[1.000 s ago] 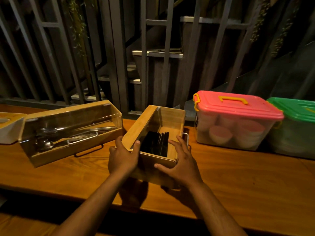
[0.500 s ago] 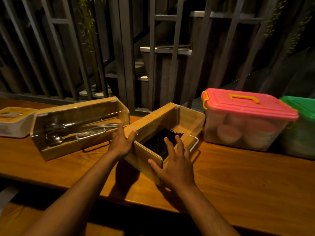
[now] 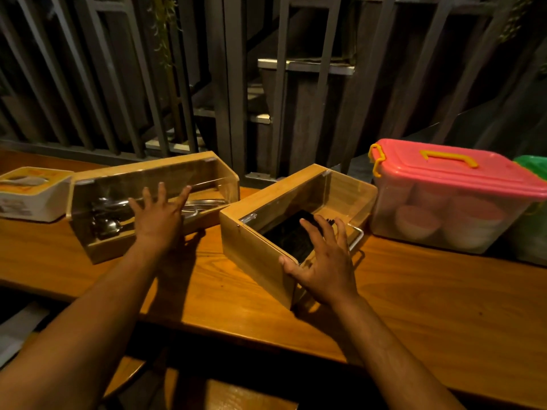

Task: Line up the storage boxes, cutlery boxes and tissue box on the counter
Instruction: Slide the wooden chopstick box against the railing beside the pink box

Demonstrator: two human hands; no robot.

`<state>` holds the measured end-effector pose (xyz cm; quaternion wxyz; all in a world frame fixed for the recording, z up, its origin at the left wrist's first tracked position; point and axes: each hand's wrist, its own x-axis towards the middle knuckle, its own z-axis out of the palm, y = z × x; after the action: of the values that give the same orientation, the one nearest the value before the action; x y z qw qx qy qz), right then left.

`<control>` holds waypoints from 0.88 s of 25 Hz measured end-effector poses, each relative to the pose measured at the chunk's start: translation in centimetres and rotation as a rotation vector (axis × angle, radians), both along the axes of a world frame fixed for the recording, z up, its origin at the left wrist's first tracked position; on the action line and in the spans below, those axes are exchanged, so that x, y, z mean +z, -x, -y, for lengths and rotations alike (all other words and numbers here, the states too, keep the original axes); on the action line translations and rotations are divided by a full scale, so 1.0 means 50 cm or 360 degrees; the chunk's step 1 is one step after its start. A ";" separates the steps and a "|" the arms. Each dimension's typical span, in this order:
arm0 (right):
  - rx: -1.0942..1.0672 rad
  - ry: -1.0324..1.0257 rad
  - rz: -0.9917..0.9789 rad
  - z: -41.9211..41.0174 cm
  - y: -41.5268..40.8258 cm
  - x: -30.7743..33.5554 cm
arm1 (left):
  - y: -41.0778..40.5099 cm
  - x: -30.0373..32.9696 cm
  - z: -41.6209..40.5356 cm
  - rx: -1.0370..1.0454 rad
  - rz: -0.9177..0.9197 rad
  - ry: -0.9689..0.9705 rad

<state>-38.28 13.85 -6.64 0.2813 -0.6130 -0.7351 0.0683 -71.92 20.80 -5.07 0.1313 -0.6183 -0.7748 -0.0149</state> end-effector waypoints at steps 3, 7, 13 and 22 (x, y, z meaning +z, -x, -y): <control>-0.0017 -0.0028 -0.0067 -0.003 0.012 -0.008 | -0.002 -0.012 0.002 0.0012 -0.0066 -0.0042; -0.0049 -0.0018 -0.0081 -0.004 0.023 -0.009 | 0.014 -0.015 0.001 -0.0020 -0.0078 -0.0080; -0.0094 0.0045 -0.0023 -0.001 0.037 -0.002 | 0.013 -0.022 -0.020 0.0029 -0.0076 -0.0114; -0.0129 0.0113 0.0026 -0.007 0.082 0.000 | 0.034 -0.009 -0.064 0.0153 -0.0024 -0.0045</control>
<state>-42.37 14.18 -6.66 0.2560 -0.6523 -0.7092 0.0779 -73.64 24.02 -5.50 0.1462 -0.5786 -0.8023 -0.0149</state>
